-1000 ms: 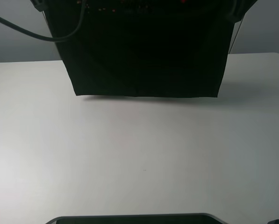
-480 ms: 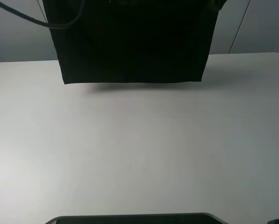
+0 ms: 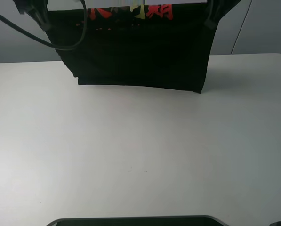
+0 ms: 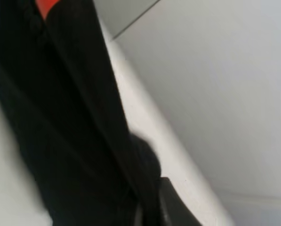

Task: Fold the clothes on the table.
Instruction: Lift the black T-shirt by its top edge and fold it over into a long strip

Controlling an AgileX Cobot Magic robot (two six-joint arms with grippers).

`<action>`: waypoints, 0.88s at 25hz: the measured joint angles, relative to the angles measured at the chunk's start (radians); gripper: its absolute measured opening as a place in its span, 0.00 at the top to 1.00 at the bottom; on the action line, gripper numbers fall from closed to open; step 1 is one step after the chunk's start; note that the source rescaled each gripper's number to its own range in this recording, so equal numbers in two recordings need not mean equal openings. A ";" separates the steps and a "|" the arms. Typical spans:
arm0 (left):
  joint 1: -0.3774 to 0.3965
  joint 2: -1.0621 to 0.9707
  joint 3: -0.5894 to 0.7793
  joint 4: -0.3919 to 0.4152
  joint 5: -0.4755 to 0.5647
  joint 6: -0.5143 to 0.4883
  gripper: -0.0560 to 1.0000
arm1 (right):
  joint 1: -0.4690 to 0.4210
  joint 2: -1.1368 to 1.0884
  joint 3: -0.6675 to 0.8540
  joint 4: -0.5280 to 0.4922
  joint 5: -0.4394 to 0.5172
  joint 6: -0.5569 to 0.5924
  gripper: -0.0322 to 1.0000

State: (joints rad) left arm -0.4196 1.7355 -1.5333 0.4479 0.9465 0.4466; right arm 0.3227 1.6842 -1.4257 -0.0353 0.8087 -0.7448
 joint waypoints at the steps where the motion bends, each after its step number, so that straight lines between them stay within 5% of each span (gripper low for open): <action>1: 0.000 0.000 0.000 -0.050 0.056 0.032 0.95 | 0.000 0.000 0.005 0.035 0.048 -0.004 0.95; 4: 0.000 0.000 0.000 -0.179 0.226 0.080 0.95 | 0.000 0.000 0.017 0.101 0.175 -0.008 0.95; 11: 0.000 -0.002 0.015 -0.423 0.269 0.123 0.95 | 0.000 0.000 0.024 0.254 0.395 -0.010 0.95; 22: 0.000 -0.003 0.178 -0.448 0.270 0.154 0.95 | 0.000 0.000 0.188 0.273 0.411 -0.022 0.95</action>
State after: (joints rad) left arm -0.4196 1.7321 -1.3555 0.0000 1.2161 0.6008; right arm 0.3227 1.6842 -1.2377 0.2381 1.2197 -0.7670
